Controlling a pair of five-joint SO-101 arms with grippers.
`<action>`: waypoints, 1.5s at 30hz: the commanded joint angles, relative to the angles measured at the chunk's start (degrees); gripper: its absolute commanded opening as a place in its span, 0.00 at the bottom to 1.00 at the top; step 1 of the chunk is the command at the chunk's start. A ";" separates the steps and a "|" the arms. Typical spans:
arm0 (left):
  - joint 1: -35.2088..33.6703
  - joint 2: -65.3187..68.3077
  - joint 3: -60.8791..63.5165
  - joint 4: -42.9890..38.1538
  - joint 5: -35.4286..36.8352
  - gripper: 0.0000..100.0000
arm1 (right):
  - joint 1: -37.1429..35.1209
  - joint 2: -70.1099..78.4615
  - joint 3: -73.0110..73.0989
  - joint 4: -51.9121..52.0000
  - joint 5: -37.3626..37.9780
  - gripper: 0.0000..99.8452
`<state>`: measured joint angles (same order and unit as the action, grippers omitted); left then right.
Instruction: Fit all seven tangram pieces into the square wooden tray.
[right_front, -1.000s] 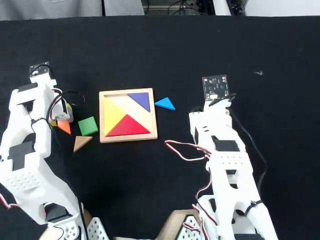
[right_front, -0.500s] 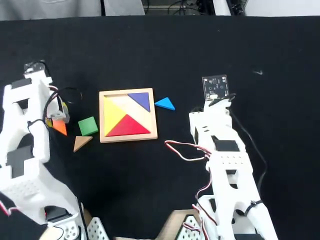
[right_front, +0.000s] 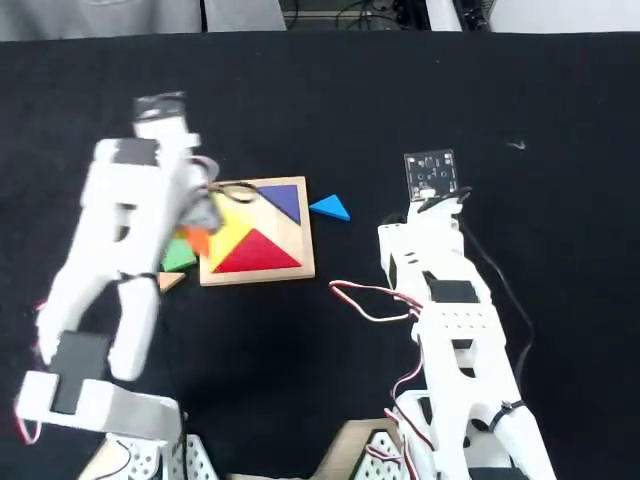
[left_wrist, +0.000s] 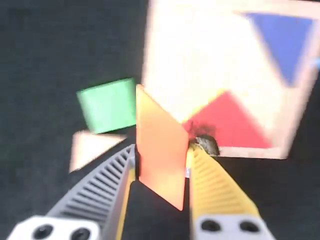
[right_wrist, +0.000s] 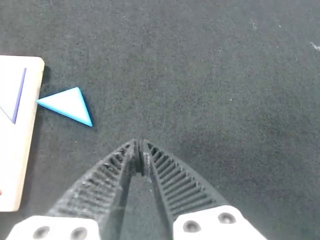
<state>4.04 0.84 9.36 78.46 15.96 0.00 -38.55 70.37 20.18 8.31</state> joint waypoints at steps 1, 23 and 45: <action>7.78 -2.64 -3.38 -6.77 5.27 0.08 | -0.62 -2.33 -0.22 -0.97 0.44 0.01; 15.34 23.21 -18.07 -10.37 18.20 0.08 | 0.09 -2.33 -0.48 -1.32 0.53 0.01; 13.76 21.27 -24.31 -2.64 17.76 0.08 | 0.00 -2.33 -0.48 -1.32 0.53 0.01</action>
<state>18.55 24.92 -8.84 70.99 33.54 0.00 -38.55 70.37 20.18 8.31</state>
